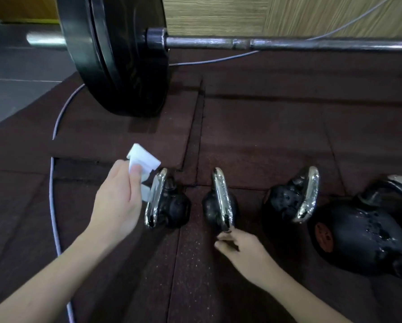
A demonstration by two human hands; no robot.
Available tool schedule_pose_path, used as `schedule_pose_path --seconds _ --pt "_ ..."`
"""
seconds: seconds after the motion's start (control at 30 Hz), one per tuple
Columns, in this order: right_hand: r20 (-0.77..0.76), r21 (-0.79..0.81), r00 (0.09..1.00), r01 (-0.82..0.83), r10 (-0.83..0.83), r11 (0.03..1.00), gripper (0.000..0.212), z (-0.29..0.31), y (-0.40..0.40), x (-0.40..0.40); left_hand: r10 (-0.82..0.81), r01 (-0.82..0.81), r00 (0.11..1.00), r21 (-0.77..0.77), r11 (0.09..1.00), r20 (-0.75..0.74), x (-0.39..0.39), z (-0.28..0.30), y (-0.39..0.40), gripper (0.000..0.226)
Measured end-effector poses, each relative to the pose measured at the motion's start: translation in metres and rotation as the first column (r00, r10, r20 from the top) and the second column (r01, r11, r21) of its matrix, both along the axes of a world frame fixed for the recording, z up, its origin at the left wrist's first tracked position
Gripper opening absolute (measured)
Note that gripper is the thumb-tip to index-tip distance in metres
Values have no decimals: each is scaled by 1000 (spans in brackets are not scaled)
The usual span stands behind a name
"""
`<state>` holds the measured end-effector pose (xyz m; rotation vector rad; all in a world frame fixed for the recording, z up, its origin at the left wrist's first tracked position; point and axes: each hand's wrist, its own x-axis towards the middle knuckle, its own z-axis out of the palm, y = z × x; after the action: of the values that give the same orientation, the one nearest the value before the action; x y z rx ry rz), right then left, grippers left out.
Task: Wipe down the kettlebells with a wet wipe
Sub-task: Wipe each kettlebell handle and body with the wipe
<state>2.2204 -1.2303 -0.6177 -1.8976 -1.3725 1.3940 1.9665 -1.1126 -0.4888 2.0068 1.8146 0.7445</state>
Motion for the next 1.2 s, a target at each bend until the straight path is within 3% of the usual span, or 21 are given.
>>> schedule_pose_path --seconds 0.07,0.13,0.3,0.37,0.47,0.53,0.7,0.8,0.97,1.1,1.2 --pt "3 60 980 199 -199 978 9 -3 5 23 -49 50 999 32 998 -22 24 6 8 34" --pt "32 125 952 298 -304 946 14 -2 17 37 -157 162 985 90 983 -66 51 0 13 30" --pt "-238 -7 933 274 -268 962 69 -8 62 44 -434 419 892 -130 899 -125 111 -36 5 33" --pt "-257 -6 949 184 -180 983 72 -16 72 45 -492 477 870 -186 859 -37 117 -43 -8 38" --pt "-245 32 964 117 -106 993 39 -12 77 43 -446 479 877 -259 839 177 116 -43 -23 38" --pt "-284 32 955 96 -83 995 33 -12 77 44 -363 434 888 -256 863 282 119 -41 -28 29" --pt "-308 32 947 110 -95 993 34 -17 77 46 -172 208 968 -203 957 182 142 -34 2 12" --pt "-288 41 954 95 -79 995 41 -19 79 48 -133 192 968 -285 939 214 142 -31 3 36" --pt "-287 39 957 54 -41 998 68 -27 79 49 -228 294 938 -252 922 262 137 -35 -50 69" --pt "-284 21 957 63 -54 998 69 -36 80 52 -186 288 928 -306 907 323 147 -35 -68 90" --pt "-274 15 960 61 -54 998 62 -37 80 51 -162 283 925 -340 897 343 150 -37 -64 74"
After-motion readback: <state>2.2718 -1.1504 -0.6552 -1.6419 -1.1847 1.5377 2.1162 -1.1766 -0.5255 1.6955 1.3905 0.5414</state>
